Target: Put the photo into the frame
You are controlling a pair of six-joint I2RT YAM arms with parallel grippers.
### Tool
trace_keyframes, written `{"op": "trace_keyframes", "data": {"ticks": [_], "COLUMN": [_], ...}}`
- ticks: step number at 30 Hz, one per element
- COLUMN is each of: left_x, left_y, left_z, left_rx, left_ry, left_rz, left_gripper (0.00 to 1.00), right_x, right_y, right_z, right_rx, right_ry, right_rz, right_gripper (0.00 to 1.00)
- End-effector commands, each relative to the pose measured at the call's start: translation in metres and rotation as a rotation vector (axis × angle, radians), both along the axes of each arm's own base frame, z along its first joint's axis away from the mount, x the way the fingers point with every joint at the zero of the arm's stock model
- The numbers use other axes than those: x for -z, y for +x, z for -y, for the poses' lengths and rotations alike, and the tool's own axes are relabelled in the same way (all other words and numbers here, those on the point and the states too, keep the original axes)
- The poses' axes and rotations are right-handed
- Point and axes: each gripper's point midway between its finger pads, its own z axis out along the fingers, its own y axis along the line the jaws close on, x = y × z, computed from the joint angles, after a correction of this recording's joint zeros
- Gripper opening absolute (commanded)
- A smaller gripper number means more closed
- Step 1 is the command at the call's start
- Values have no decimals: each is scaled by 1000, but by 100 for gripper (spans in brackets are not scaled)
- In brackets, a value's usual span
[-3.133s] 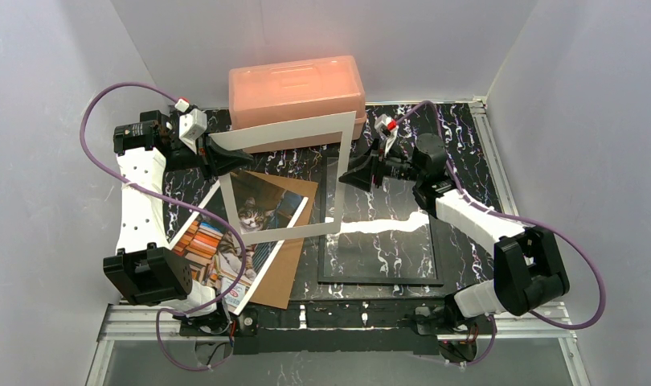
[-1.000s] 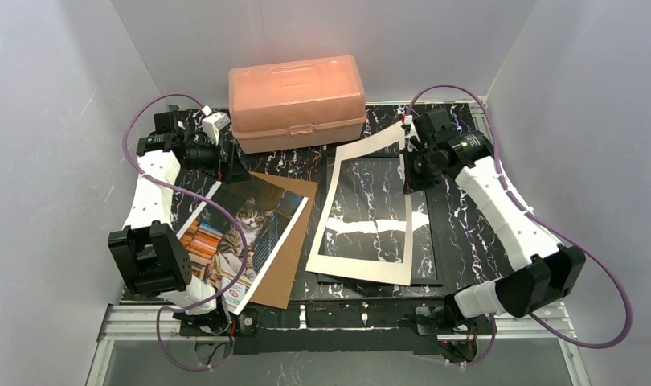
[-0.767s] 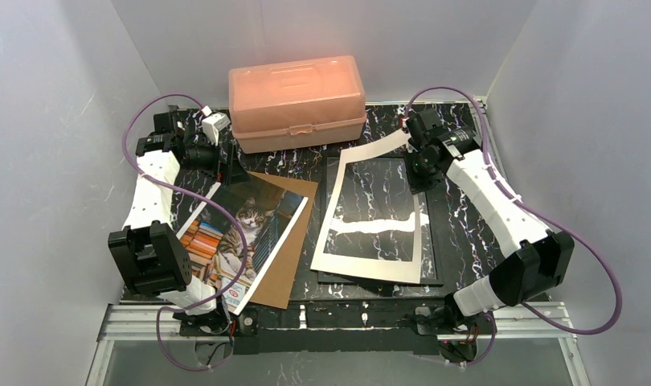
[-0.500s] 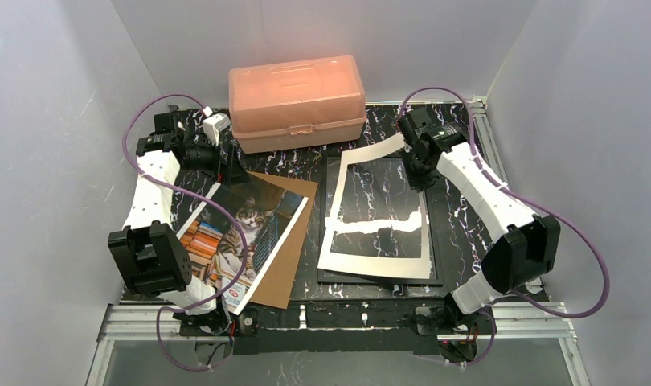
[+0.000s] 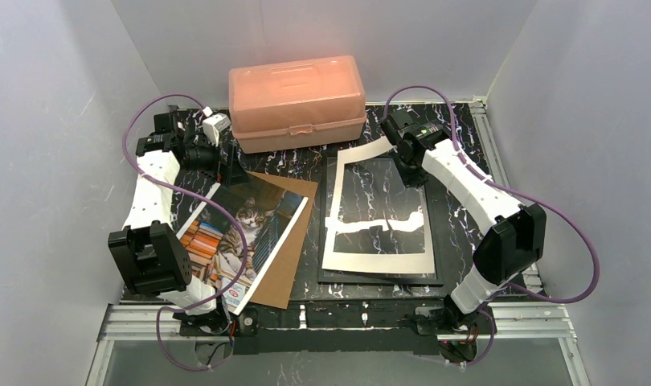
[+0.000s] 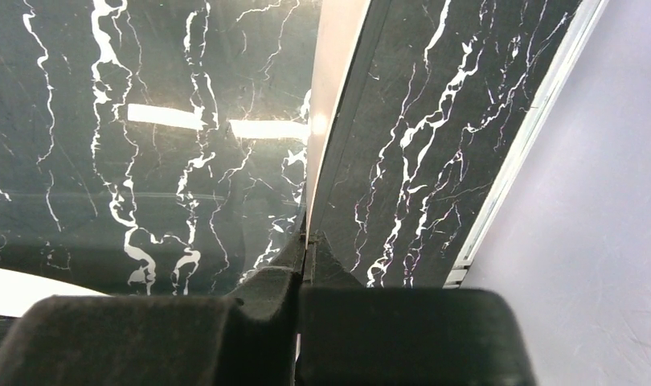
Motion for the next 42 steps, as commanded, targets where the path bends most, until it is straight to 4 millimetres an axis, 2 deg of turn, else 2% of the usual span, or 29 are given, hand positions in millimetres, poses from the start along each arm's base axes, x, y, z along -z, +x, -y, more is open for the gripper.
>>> {"op": "trace_keyframes", "data": {"ticks": [1,7,16,21,28,33,37,42], "left_x": [-6,-7,-8,-8,-6,-7,-9,-10], "left_y": [-8,-9,-10,-11,-11,-10,-11,-9], "left_z": [5,4,6,5,5,5,5,5], "left_rx": [19,19,20,19,20,15,15,13], "left_ry": [-20,-12,-17,-12,-13,-16,-16,-19], "left_rz": [-3,5,8,8,4,2,5,3], "left_gripper": [98,98,98,98,98,98,98,98], "right_x": [-22,-23,-24,-16,-2,5,22,29], "right_y": [4,3,18,24,20,22,18,13], "right_z": [7,6,-12,-18,-17,-25,-24,-22], "right_rx": [-10,-34,-99,-112,-123,-141,-150,-151], "right_ry": [-14,-12,4,11,8,41,30,32], "right_rz": [67,73,106,96,74,81,38,33], "right_gripper": [1,1,1,1,1,1,1,1]}}
